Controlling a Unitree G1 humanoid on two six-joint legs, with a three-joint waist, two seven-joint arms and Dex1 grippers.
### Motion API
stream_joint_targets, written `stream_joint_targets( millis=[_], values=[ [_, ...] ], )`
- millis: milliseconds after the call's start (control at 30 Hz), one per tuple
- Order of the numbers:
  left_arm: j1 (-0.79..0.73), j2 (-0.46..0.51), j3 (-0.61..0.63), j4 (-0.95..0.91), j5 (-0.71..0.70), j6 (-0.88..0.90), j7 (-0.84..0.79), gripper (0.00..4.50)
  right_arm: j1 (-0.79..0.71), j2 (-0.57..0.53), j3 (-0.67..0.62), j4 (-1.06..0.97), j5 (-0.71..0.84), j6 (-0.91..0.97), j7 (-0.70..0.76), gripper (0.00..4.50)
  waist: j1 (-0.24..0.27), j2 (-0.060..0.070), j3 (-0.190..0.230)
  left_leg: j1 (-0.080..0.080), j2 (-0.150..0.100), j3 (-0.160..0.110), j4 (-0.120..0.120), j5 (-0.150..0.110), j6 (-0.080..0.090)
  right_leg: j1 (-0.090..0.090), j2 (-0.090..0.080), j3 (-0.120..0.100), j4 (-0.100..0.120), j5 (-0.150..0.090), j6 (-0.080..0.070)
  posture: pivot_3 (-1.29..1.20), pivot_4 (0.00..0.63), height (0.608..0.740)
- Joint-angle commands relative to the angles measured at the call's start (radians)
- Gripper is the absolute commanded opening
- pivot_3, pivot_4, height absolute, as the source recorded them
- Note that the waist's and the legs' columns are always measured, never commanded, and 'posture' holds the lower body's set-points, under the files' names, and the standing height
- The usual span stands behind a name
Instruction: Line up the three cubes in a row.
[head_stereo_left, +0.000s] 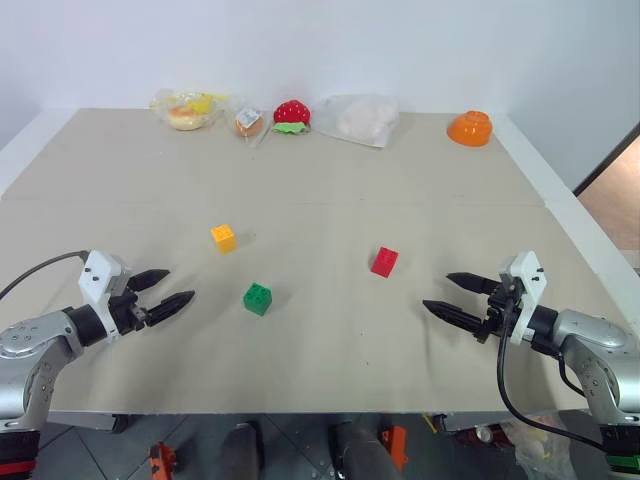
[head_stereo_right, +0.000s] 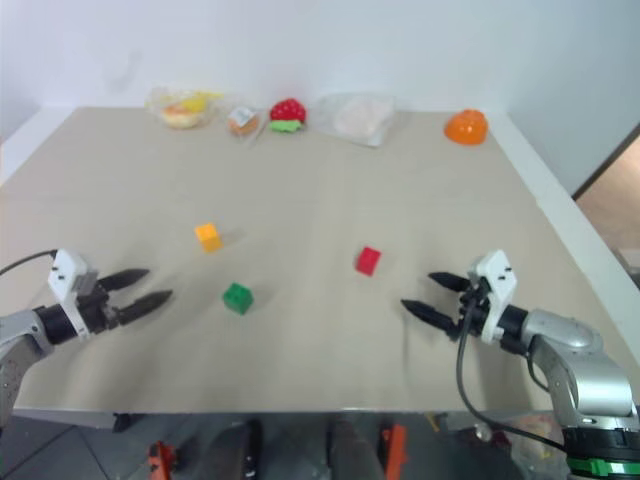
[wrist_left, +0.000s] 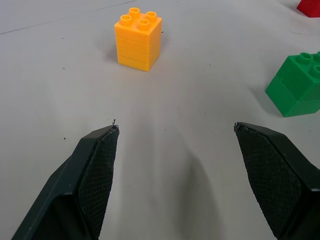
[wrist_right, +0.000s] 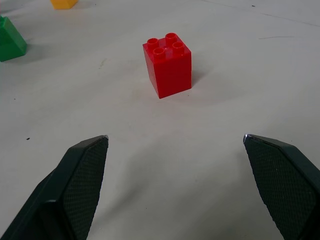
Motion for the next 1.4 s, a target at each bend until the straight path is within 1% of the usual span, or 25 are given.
stream_joint_targets(
  millis=[33,133,233,333,467,567,800,933,1100,1233,1267,1300,1400],
  values=[
    [0.004,0.016,0.025,-0.036,0.009,-0.020,0.009,3.82,-0.034,0.007,0.001,0.002,0.002,-0.019,0.008,4.50,-0.001,0.000,0.000,0.000,0.000,0.000,0.000,0.000,0.000,0.000,0.000,0.000,0.000,0.000,0.000,0.00,0.150,0.740],
    [0.009,0.020,0.010,-0.058,0.008,-0.001,0.005,3.82,-0.065,0.020,0.026,0.019,-0.008,-0.029,0.011,4.50,-0.003,0.000,0.000,0.001,0.000,0.000,0.000,0.000,0.000,0.000,0.000,0.000,0.000,0.000,0.000,0.00,0.150,0.740],
    [0.006,0.031,-0.012,-0.087,0.006,-0.011,-0.035,3.82,-0.096,0.026,0.048,0.057,-0.031,-0.051,0.013,4.50,-0.002,0.000,0.000,0.001,0.000,0.000,0.000,0.000,0.000,0.001,0.000,0.000,0.000,0.000,0.000,0.00,0.150,0.740],
    [-0.024,0.054,-0.067,-0.119,0.029,-0.063,-0.106,3.82,-0.153,0.030,0.086,0.116,-0.059,-0.077,0.038,4.50,-0.002,0.000,0.000,0.001,0.000,0.000,0.000,0.000,0.000,0.001,0.000,0.000,0.000,0.000,0.000,0.00,0.150,0.740],
    [-0.110,0.071,-0.130,-0.151,-0.021,-0.033,-0.206,3.82,-0.229,0.038,0.132,0.207,-0.091,-0.114,0.080,4.50,0.000,0.000,0.000,0.001,0.000,0.000,0.001,0.000,0.000,0.001,0.000,0.000,0.001,0.000,0.000,0.00,0.150,0.740],
    [-0.192,0.066,-0.179,-0.162,-0.047,-0.015,-0.268,3.82,-0.301,0.055,0.166,0.304,-0.120,-0.148,0.109,4.50,-0.001,0.000,0.000,0.001,0.000,0.000,0.001,0.000,0.000,0.002,0.001,0.000,0.001,0.001,0.000,0.00,0.150,0.740],
    [-0.322,0.025,-0.262,-0.155,-0.067,0.001,-0.330,3.82,-0.442,0.104,0.223,0.510,-0.183,-0.233,0.164,4.50,-0.002,0.000,0.000,0.001,0.000,0.000,0.001,0.000,0.000,0.002,0.003,0.001,0.002,0.001,0.002,0.00,0.150,0.740],
    [-0.354,0.001,-0.297,-0.156,-0.067,0.001,-0.355,3.82,-0.505,0.142,0.252,0.583,-0.214,-0.275,0.185,4.50,-0.003,0.000,0.000,0.002,0.001,-0.001,0.001,0.000,0.000,0.002,0.005,0.002,0.003,0.002,0.005,0.00,0.150,0.740],
    [-0.356,-0.014,-0.317,-0.153,-0.053,-0.015,-0.367,3.82,-0.562,0.177,0.269,0.661,-0.239,-0.318,0.213,4.50,-0.003,0.000,0.000,0.001,0.001,-0.002,0.002,0.001,0.000,0.002,0.006,0.003,0.003,0.002,0.004,0.00,0.150,0.740],
    [-0.352,-0.022,-0.319,-0.149,-0.045,-0.026,-0.366,3.88,-0.582,0.187,0.273,0.694,-0.243,-0.328,0.253,3.31,-0.003,0.000,0.000,0.001,0.001,-0.002,0.002,0.001,0.000,0.003,0.006,0.003,0.003,0.002,0.004,0.00,0.150,0.740],
    [-0.351,-0.025,-0.317,-0.151,-0.044,-0.026,-0.362,3.88,-0.583,0.187,0.273,0.698,-0.245,-0.330,0.258,2.89,-0.003,0.000,0.000,0.001,0.001,-0.002,0.002,0.001,0.000,0.003,0.006,0.003,0.003,0.002,0.005,0.00,0.150,0.740],
    [-0.349,-0.030,-0.312,-0.152,-0.047,-0.023,-0.355,3.88,-0.589,0.187,0.271,0.711,-0.251,-0.332,0.254,2.63,-0.003,0.000,0.000,0.001,0.001,-0.002,0.002,0.001,0.000,0.003,0.006,0.003,0.003,0.002,0.005,0.00,0.150,0.740],
    [-0.345,-0.043,-0.295,-0.151,-0.068,-0.007,-0.337,3.88,-0.586,0.180,0.266,0.715,-0.248,-0.335,0.286,1.58,-0.003,0.000,0.000,0.001,0.001,-0.002,0.003,0.001,0.000,0.003,0.006,0.003,0.003,0.002,0.005,0.00,0.150,0.740]
  ],
)
